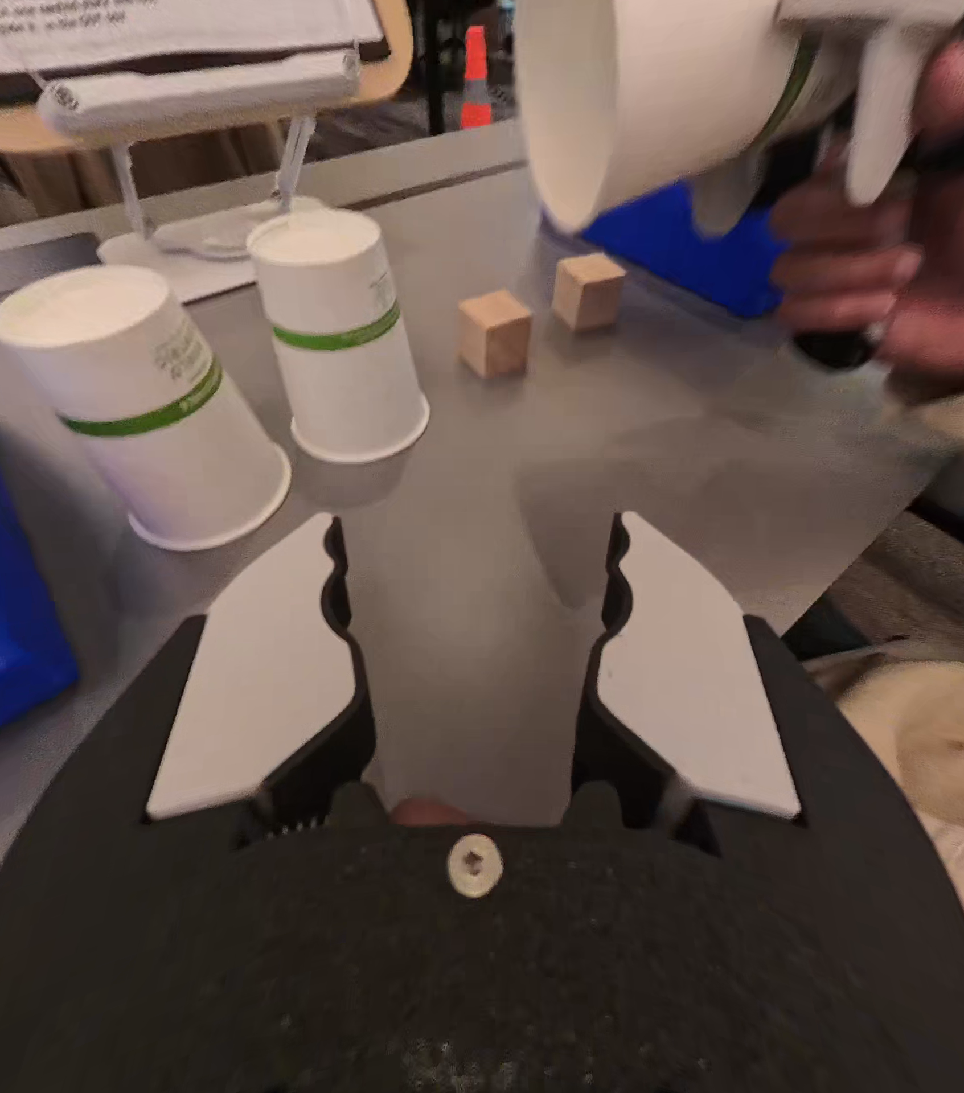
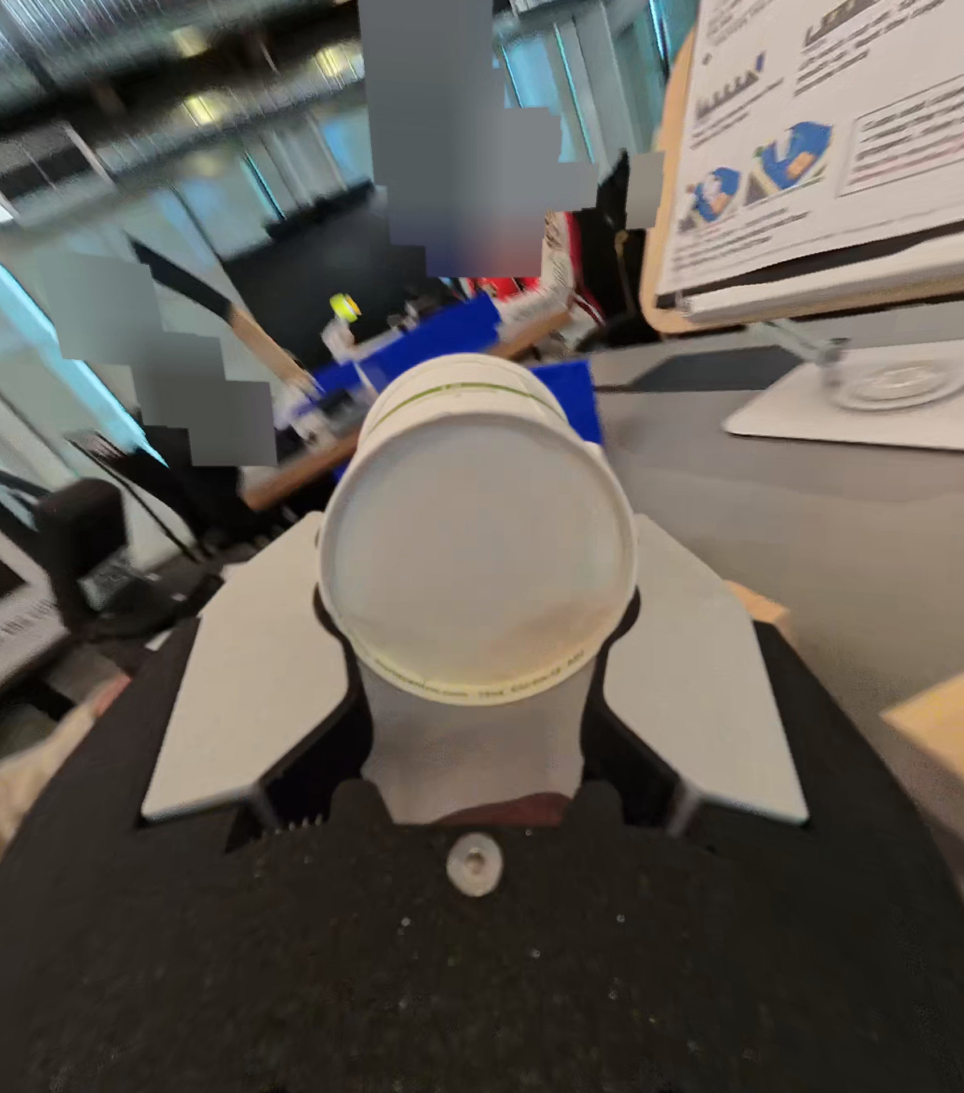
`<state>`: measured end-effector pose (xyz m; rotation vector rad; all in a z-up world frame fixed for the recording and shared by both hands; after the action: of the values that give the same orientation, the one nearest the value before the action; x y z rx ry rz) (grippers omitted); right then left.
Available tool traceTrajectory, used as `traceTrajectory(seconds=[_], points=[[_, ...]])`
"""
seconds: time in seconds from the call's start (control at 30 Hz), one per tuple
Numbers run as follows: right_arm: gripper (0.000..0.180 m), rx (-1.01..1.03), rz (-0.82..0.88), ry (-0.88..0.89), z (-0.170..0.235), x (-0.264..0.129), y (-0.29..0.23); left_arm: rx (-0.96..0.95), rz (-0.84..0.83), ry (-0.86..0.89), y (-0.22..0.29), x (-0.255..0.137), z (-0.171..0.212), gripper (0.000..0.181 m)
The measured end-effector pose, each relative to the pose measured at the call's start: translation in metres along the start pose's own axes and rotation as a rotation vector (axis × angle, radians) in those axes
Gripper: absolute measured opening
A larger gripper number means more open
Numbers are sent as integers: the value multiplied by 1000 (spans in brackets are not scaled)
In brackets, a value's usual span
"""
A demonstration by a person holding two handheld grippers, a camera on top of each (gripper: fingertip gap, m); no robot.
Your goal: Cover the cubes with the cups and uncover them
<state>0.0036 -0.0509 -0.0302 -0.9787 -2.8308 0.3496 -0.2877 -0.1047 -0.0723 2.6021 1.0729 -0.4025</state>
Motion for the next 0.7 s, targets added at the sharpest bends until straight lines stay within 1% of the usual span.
traceTrajectory(seconds=[0.03, 0.13, 0.23, 0.37, 0.4, 0.5, 0.6, 0.7], points=[[89, -72, 36, -104, -12, -2, 4, -11, -12, 1, -1, -1, 4, 84], [89, -305, 215, -455, -47, 6, 25, -107, 62, 31, -2, -2, 5, 75], [89, -392, 204, -808, -57, 41, 48, -113, 85, 19, -1, 2, 5, 73], [89, -467, 133, -1174, -34, 86, 71, -52, 52, -9, 2, 3, 10, 71], [89, -484, 110, -1237, -27, 94, 73, -38, 55, -12, 4, 3, 10, 71], [89, -489, 71, -1345, -13, 113, 78, -6, 49, 5, 6, 0, 9, 71], [89, -476, 50, -1387, -2, 121, 80, -13, 46, 12, 5, -2, 7, 70], [90, -462, 50, -1406, 8, 120, 84, -48, 70, -2, 3, -2, 8, 70]])
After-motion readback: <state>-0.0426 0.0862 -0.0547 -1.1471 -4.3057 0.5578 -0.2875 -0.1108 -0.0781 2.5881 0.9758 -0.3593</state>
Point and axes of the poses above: each gripper's, where its closed fingertips meet, x out along the fingers, z out of its underside, y = z × x across the jaws, the point moved 9 cm from there along -x, back along the fingers, and after that the axes turned 10 degrees about -x, right-handed, at the moved point
